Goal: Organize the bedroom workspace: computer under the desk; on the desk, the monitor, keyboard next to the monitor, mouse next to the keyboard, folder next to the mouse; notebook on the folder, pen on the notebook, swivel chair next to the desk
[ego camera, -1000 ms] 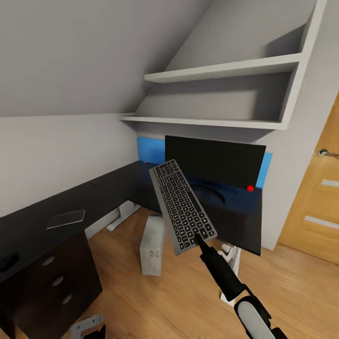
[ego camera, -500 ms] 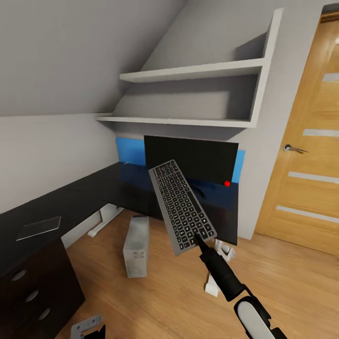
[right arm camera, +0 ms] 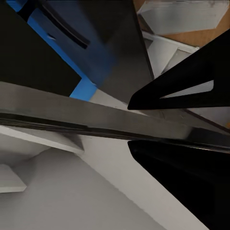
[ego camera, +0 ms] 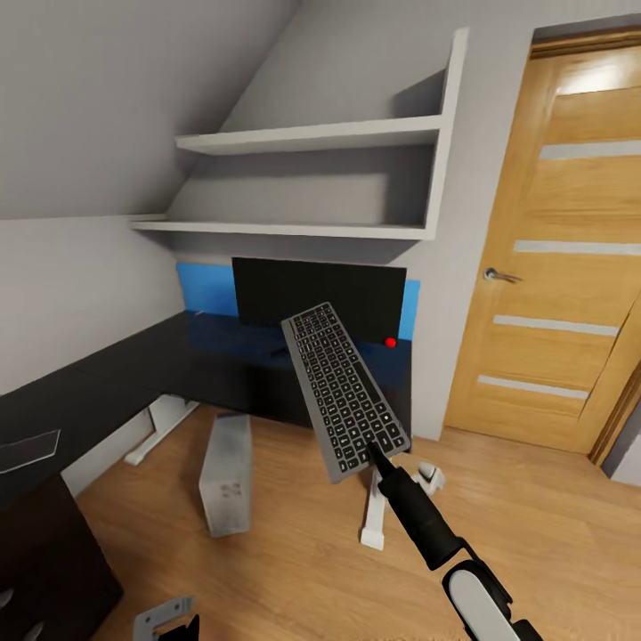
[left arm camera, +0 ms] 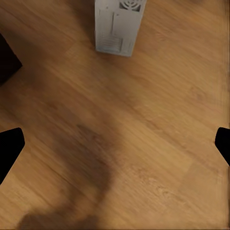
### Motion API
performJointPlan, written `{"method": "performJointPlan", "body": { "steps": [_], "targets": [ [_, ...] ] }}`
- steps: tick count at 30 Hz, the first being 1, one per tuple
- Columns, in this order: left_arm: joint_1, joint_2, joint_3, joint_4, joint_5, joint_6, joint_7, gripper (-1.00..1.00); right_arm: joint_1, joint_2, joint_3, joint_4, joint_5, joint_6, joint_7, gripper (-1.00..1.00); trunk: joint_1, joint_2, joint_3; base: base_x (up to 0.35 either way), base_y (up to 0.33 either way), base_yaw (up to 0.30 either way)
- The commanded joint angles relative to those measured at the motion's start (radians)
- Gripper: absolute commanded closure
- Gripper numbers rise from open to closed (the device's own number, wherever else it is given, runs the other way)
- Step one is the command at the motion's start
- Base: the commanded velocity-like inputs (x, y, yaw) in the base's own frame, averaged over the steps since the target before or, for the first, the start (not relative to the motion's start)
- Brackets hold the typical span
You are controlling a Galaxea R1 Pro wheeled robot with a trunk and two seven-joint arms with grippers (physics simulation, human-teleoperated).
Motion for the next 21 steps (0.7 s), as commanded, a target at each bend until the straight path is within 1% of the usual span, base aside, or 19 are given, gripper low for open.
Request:
{"method": "performJointPlan", "body": {
  "steps": [1, 4, 7, 21],
  "targets": [
    [0.000, -0.001, 0.001, -0.002, 0.011, 0.004, 0.004, -1.00, -0.001, -0.001, 0.002, 0.000, -0.011, -0.003, 0.004, 1.00, 0.000, -0.001, -0.001, 0.000, 0.000, -0.259],
    [0.000, -0.001, 0.001, -0.002, 0.011, 0.005, 0.004, -1.00, -0.001, -0.001, 0.002, 0.000, -0.002, -0.002, 0.004, 1.00, 0.000, -0.001, -0.001, 0.000, 0.000, -0.141],
    [0.000, -0.001, 0.001, -0.002, 0.011, 0.005, 0.004, -1.00, -0.001, -0.001, 0.002, 0.000, 0.003, -0.001, 0.006, 1.00, 0.000, -0.001, -0.001, 0.000, 0.000, -0.046],
    [0.000, -0.001, 0.002, -0.002, 0.011, 0.003, 0.004, -1.00, -0.002, -0.002, 0.001, 0.000, 0.005, -0.001, 0.010, 1.00, 0.000, -0.001, -0.001, 0.000, 0.000, -0.004]
  ]
}}
